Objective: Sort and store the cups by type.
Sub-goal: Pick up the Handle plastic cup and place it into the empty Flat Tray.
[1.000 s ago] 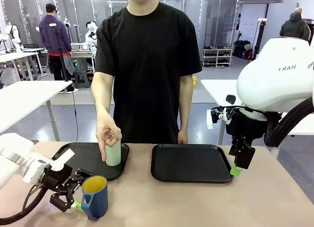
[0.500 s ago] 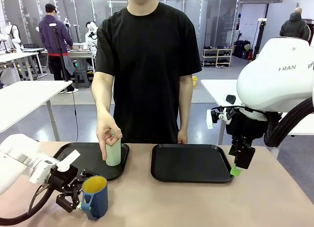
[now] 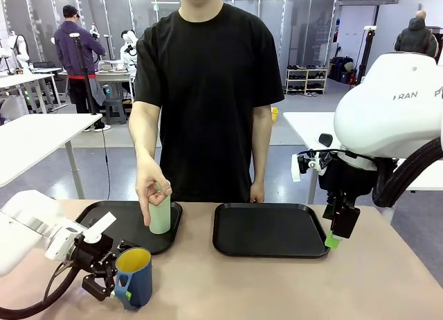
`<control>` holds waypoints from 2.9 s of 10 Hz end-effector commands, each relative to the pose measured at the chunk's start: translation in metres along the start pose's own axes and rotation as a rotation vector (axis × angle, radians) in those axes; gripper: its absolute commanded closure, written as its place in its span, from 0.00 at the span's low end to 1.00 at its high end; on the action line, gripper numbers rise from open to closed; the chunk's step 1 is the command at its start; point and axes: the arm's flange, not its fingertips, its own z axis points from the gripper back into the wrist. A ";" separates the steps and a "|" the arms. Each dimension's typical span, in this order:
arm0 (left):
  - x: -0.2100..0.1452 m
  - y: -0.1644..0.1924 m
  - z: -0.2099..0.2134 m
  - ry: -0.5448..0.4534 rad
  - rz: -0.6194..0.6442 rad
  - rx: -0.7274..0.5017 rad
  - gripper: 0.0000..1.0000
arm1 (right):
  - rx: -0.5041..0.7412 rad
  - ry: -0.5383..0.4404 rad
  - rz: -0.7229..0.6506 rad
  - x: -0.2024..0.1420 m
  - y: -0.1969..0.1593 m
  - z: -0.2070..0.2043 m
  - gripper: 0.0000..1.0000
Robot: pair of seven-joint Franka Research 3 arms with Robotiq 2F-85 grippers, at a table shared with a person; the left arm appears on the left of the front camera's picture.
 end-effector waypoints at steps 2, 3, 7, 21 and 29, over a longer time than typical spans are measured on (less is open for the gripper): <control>-0.001 0.007 -0.010 -0.050 -0.046 0.013 0.00 | -0.003 0.011 -0.009 -0.001 0.000 0.000 0.00; -0.002 0.007 -0.012 -0.060 -0.038 0.003 0.00 | -0.003 0.011 -0.009 -0.001 0.000 0.000 0.00; -0.005 0.006 -0.015 -0.063 -0.037 -0.013 0.32 | -0.003 0.011 -0.009 -0.001 0.000 0.000 0.00; 0.067 -0.013 0.016 -0.162 0.021 0.141 0.65 | -0.003 0.011 -0.009 -0.001 0.000 0.000 0.00; 0.113 0.004 -0.079 -0.274 0.020 0.204 0.29 | -0.003 0.011 -0.009 -0.001 0.000 0.000 0.00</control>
